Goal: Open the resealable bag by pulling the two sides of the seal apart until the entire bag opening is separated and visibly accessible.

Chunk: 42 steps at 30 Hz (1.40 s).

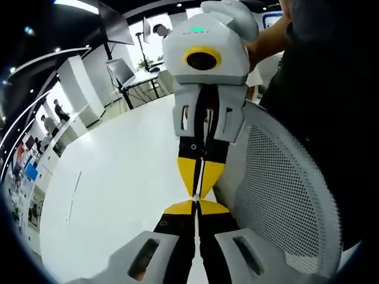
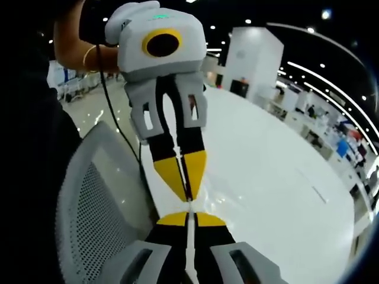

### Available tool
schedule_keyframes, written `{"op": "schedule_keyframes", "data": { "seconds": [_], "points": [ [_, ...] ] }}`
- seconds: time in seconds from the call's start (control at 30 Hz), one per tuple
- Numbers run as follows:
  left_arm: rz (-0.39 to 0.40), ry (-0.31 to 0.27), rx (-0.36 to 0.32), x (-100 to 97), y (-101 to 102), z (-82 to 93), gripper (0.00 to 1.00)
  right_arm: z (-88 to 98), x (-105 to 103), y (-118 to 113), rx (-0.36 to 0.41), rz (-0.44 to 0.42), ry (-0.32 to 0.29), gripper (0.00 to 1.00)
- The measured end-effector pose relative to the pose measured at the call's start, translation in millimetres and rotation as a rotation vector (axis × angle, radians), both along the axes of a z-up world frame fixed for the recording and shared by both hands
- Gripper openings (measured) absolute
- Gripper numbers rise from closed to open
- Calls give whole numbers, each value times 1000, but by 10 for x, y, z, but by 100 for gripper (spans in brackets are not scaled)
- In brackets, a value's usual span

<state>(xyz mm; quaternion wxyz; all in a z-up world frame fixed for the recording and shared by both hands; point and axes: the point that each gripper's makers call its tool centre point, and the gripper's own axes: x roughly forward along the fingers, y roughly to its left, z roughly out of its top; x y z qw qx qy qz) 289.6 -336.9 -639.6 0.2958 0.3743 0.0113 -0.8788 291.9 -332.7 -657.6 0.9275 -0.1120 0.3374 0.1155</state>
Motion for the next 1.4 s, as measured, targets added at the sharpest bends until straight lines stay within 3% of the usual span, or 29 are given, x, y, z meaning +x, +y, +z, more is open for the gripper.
{"op": "schedule_keyframes", "data": {
  "seconds": [0.3, 0.57, 1.1, 1.4],
  "points": [
    [16, 12, 7, 16, -8, -17, 0, -9, 21, -6, -58, 40, 22, 0],
    [62, 29, 23, 15, -31, -48, 2, 13, 49, 19, -48, 48, 11, 0],
    [78, 57, 21, 25, -39, -17, 0, 23, 64, 7, -43, 30, 3, 0],
    [63, 65, 41, -6, -6, -19, 0, 8, 79, 59, -50, 62, 6, 0]
  ]
}}
